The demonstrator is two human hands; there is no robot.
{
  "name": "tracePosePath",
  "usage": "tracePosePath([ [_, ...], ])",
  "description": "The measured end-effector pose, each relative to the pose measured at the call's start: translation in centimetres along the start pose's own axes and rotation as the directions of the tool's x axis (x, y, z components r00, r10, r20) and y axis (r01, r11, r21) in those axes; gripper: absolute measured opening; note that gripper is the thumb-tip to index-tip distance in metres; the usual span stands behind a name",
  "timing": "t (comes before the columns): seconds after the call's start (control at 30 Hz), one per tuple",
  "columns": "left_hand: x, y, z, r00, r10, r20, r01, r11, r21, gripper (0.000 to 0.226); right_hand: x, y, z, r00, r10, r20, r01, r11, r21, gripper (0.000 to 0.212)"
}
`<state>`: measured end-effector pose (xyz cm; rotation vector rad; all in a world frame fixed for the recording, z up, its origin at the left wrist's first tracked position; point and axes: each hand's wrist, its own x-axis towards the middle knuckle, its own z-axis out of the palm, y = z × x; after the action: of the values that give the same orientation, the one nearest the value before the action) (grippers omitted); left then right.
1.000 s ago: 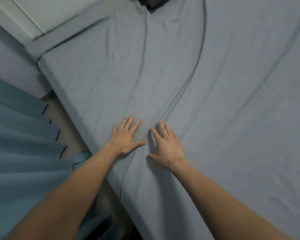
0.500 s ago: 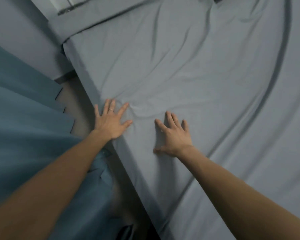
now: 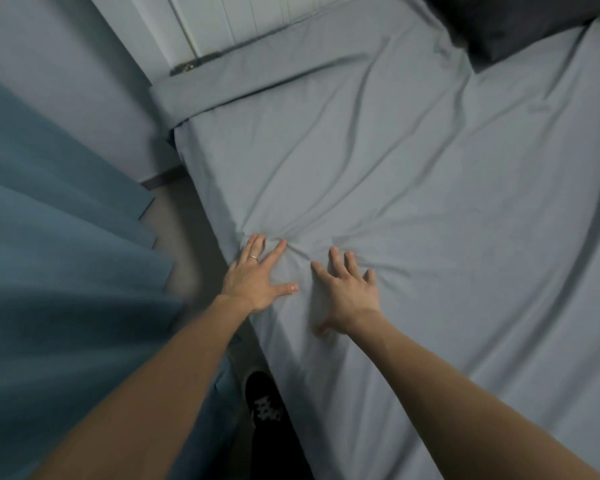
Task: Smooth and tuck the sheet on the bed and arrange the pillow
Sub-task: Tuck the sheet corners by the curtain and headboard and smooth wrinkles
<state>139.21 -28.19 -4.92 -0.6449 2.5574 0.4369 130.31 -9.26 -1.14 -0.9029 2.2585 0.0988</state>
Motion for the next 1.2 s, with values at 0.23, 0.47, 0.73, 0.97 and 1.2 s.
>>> tracePosePath([
  [0.23, 7.4, -4.9, -8.6, 0.894, 0.109, -0.435, -0.126, 0.992, -0.011, 0.031, 9.2, -5.7, -8.2, 0.956, 0.039, -0.290, -0.014, 0.996, 0.089, 0.048],
  [0.47, 22.8, -17.3, -20.7, 0.820, -0.352, -0.451, 0.211, 0.919, -0.334, 0.057, 24.2, -13.4, -18.7, 0.948, -0.087, -0.305, 0.149, 0.971, 0.186, 0.051],
  [0.73, 29.8, -21.8, -22.4, 0.887, 0.015, -0.462, -0.058, 0.995, -0.079, 0.022, 35.7, -18.1, -23.7, 0.945, -0.035, -0.326, 0.103, 0.976, 0.193, 0.076],
  [0.97, 31.6, -23.4, -26.5, 0.695, -0.165, -0.700, 0.061, 0.983, -0.172, 0.015, 39.2, -19.8, -27.2, 0.893, -0.207, -0.400, 0.281, 0.950, 0.135, 0.097],
  [1.2, 30.8, -22.1, -24.2, 0.719, -0.342, -0.605, 0.033, 0.886, -0.462, 0.027, 40.6, -19.3, -27.5, 0.939, -0.174, -0.297, 0.226, 0.962, 0.151, 0.083],
])
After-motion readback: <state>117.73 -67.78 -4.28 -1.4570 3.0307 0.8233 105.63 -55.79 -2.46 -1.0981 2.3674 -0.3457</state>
